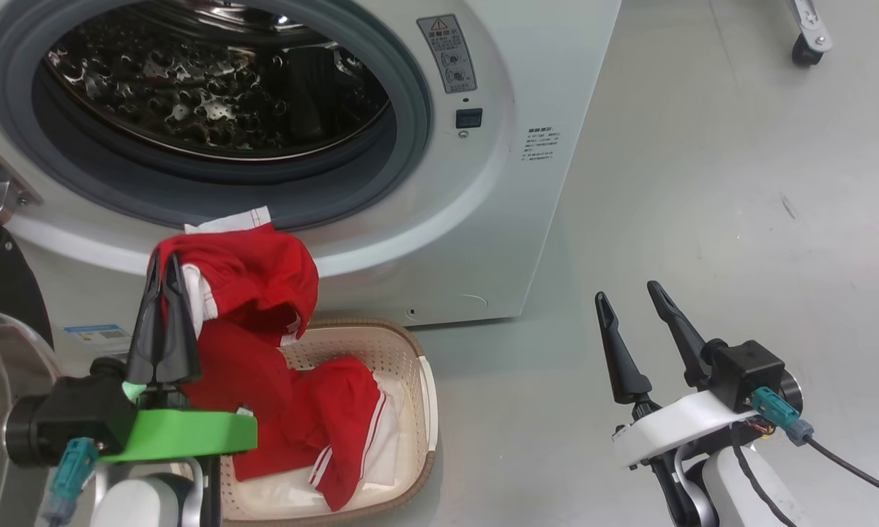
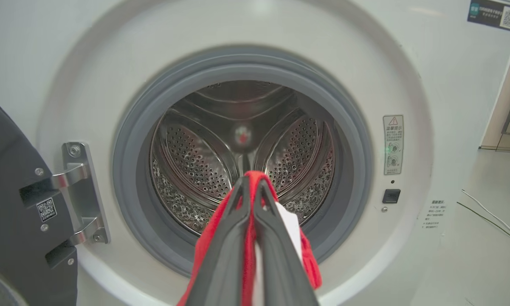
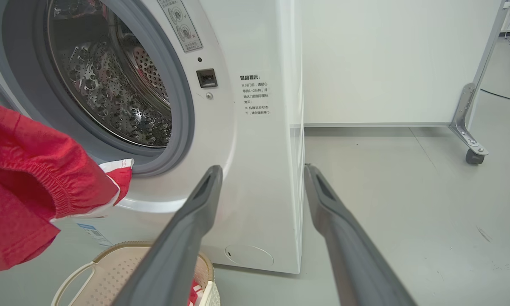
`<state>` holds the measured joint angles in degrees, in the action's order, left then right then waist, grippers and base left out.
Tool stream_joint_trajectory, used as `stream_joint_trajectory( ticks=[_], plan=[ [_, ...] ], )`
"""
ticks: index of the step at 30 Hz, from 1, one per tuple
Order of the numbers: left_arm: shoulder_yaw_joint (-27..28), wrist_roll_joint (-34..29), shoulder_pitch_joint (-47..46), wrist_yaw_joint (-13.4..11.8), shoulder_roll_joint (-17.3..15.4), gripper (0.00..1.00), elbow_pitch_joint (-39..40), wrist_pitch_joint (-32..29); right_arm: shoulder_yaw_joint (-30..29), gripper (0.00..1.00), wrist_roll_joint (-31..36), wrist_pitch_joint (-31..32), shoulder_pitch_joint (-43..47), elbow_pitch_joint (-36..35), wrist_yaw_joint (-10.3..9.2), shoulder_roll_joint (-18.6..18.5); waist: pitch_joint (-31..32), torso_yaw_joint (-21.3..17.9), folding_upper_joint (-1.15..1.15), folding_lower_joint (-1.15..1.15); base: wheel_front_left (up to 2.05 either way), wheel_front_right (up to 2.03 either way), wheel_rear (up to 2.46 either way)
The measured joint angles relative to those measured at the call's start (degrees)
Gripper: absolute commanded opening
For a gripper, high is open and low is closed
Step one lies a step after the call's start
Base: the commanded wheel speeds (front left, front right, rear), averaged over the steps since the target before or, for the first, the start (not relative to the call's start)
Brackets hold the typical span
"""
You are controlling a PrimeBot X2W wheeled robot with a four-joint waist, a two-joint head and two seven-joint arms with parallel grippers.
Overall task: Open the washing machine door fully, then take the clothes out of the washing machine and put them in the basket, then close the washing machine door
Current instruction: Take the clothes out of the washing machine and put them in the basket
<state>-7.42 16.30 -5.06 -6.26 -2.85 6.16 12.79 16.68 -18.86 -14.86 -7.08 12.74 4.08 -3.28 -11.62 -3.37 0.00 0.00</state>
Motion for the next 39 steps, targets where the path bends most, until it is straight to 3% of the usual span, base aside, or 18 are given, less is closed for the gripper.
stream_joint_trajectory(
  ticks=[16,39],
  plan=[
    [-1.9,2.8,0.7,-0.1,0.2,0.00,-10.0,-2.2,0.1,1.00,0.4,0.0,-2.0,-3.1,0.38,0.0,-7.5,-1.5,0.00,0.00,0.00,0.00,0.00],
    [-0.2,7.3,-17.7,-0.1,0.5,0.00,-33.6,-9.8,0.6,1.00,0.4,0.0,-10.6,-6.7,0.99,0.1,-24.5,-4.9,0.00,0.00,0.00,0.00,0.00]
  ],
)
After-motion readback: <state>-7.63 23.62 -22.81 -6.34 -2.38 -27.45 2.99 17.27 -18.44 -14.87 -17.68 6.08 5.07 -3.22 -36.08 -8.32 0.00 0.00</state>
